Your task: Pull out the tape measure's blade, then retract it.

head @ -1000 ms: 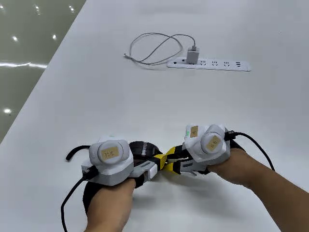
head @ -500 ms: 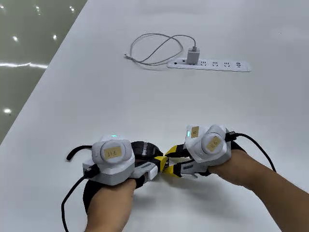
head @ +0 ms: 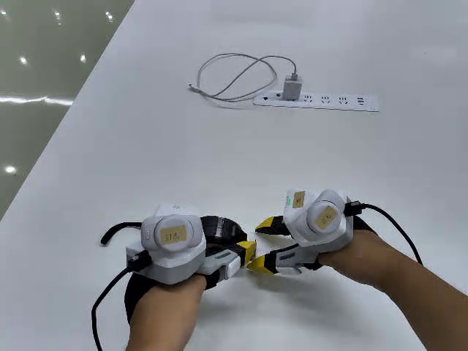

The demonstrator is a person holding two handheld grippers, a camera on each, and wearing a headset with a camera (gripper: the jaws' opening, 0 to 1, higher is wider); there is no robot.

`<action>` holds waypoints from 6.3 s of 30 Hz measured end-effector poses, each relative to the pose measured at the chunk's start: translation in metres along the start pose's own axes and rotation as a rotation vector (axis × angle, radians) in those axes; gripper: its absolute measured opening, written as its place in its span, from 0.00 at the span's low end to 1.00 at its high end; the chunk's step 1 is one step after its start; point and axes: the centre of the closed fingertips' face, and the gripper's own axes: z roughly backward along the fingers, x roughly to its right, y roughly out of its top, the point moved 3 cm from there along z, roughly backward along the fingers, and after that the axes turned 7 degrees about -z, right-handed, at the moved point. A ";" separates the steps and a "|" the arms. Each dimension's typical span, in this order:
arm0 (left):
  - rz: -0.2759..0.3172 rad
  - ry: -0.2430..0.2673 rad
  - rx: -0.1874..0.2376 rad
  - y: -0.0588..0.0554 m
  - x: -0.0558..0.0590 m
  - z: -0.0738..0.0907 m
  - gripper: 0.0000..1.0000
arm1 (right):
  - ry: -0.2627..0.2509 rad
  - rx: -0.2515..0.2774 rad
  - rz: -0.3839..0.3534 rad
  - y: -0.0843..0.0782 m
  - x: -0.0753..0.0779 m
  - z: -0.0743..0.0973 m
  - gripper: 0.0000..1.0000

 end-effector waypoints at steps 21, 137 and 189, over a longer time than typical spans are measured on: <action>-0.077 -0.071 0.048 0.008 0.005 0.019 0.70 | -0.059 0.064 -0.081 0.003 -0.002 0.025 0.44; -0.396 -0.305 0.030 -0.022 -0.042 0.128 0.99 | -0.286 0.165 -0.222 -0.041 -0.060 0.173 0.99; -0.468 -0.308 -0.024 -0.039 -0.052 0.143 0.97 | -0.328 0.121 -0.295 -0.079 -0.083 0.197 0.99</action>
